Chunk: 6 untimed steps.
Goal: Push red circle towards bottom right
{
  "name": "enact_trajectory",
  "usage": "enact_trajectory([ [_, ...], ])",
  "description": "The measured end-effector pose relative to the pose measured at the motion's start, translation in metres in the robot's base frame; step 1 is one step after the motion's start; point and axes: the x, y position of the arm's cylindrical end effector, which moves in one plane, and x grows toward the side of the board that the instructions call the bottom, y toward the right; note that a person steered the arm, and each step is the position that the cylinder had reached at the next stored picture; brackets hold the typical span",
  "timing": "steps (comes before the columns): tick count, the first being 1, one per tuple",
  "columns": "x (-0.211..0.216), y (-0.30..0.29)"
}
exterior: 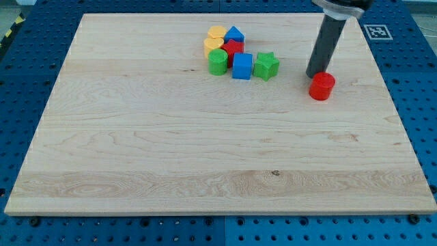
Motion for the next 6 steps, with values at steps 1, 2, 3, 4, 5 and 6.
enact_trajectory([
  [1,0.001,-0.012],
  [2,0.001,-0.012],
  [3,0.015,-0.012],
  [4,0.017,-0.012],
  [5,0.025,-0.012],
  [6,0.034,-0.012],
])
